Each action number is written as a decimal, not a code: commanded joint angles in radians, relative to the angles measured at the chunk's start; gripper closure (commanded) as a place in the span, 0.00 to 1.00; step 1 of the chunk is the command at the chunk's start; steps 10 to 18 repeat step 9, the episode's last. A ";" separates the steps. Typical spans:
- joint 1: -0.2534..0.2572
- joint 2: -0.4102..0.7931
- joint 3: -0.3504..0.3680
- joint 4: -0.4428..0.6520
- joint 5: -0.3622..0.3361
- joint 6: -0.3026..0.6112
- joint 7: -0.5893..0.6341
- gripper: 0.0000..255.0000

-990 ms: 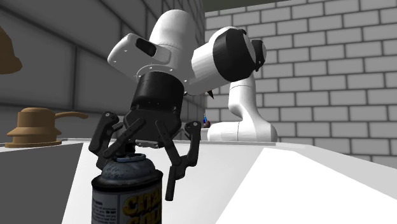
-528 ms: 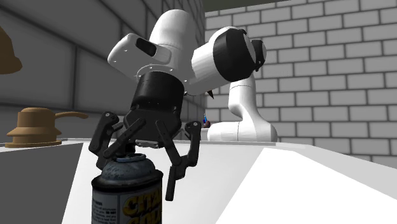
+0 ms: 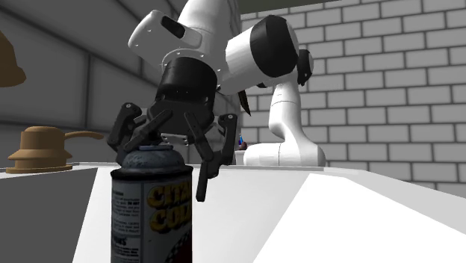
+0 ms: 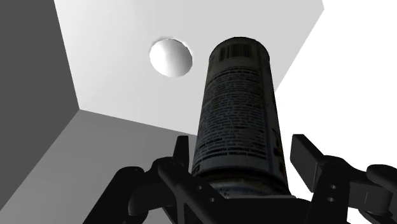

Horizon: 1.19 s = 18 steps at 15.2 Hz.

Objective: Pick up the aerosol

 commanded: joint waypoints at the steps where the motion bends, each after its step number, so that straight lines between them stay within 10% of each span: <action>1: -0.004 -0.009 0.001 0.023 -0.006 -0.031 0.005 1.00; 18: -0.013 -0.035 0.007 0.085 -0.022 -0.119 0.025 1.00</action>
